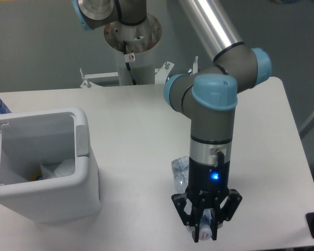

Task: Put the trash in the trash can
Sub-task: 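Lift the bottle and carry it over the white bin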

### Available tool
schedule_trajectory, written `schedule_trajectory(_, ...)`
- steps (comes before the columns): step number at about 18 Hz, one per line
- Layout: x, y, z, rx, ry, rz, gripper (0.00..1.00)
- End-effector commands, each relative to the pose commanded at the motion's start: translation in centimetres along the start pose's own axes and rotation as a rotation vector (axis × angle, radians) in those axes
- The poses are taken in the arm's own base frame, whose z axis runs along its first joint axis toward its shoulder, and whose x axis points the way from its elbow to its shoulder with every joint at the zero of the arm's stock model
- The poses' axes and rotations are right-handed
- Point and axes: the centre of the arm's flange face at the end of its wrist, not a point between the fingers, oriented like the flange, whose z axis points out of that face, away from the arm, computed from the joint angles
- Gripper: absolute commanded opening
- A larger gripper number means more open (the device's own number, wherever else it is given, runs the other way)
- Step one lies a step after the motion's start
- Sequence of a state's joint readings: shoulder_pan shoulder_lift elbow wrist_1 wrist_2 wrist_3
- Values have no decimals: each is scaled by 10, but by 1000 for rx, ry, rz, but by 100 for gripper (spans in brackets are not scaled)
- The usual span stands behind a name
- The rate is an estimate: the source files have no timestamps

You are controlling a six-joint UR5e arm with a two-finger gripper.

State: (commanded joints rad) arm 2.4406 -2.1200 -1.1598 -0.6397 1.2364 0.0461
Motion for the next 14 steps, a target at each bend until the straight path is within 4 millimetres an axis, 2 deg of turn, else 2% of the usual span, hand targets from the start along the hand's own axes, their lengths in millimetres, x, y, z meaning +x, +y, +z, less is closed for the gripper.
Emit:
schedule_trajectory(5, 20, -21, -44, 63, -13, 25, 33)
schedule_trajectory(8, 40, -28, -67, 92, -1, 31, 33)
schedule_trajectory(11, 75, -36, -97, 131, 26, 60, 33)
schedule_trajectory(14, 101, -40, -126, 164, 46, 68, 33)
